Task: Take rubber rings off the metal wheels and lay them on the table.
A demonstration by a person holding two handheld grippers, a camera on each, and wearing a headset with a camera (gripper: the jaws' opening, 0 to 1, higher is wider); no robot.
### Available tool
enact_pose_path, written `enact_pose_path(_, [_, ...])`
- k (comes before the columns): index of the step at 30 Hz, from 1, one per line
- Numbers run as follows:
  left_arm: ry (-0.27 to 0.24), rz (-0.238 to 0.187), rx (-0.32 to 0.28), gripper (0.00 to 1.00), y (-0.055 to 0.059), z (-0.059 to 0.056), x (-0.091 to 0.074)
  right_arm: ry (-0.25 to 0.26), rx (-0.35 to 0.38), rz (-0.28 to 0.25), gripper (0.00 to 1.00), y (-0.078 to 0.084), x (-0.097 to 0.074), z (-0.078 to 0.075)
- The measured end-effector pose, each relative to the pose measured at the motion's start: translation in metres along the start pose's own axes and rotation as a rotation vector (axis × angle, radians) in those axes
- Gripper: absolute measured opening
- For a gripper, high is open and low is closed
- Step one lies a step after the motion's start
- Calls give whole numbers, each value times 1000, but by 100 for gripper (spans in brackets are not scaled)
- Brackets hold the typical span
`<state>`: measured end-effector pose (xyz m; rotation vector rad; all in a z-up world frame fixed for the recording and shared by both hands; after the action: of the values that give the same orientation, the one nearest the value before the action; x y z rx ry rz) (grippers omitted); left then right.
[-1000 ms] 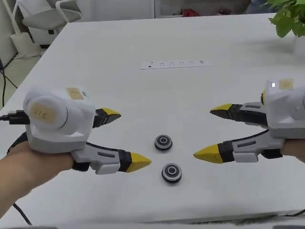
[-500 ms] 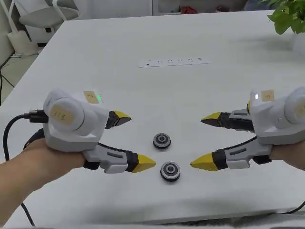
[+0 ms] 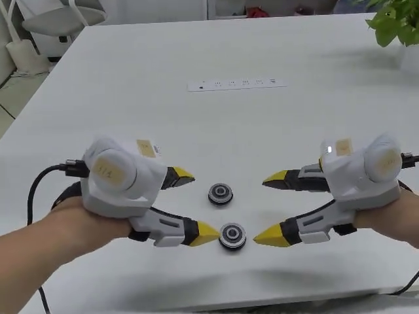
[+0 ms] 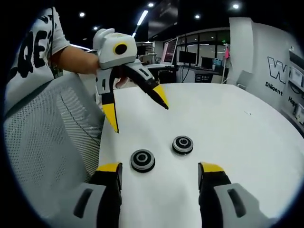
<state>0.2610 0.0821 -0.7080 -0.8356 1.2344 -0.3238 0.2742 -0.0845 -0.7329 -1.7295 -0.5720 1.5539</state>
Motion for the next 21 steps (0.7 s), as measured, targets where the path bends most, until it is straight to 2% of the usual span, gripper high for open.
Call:
enact_pose_path(4, [18,10,-1,61,4,-1,6,-22,-8,15,58,3,4,0])
enact_pose_path(12, [43,32,3,55,4,-4,18,-62,-31,45,53,7,15,4])
enact_pose_path(21, [81,38,3,49,3,-11,27,-94,-42,60,47,9,22,8])
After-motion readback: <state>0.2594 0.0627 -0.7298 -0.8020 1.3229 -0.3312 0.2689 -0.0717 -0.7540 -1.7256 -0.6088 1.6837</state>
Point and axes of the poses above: the centre of the closed fingertips' face, and the gripper's own axes: x roughly forward along the fingers, z roughly to its left, y roughly out of its underside, the point moved 7 cm from there along -x, roughly backward along the fingers, and after that the axes turned 8 degrees about z, right-handed, at the moved point
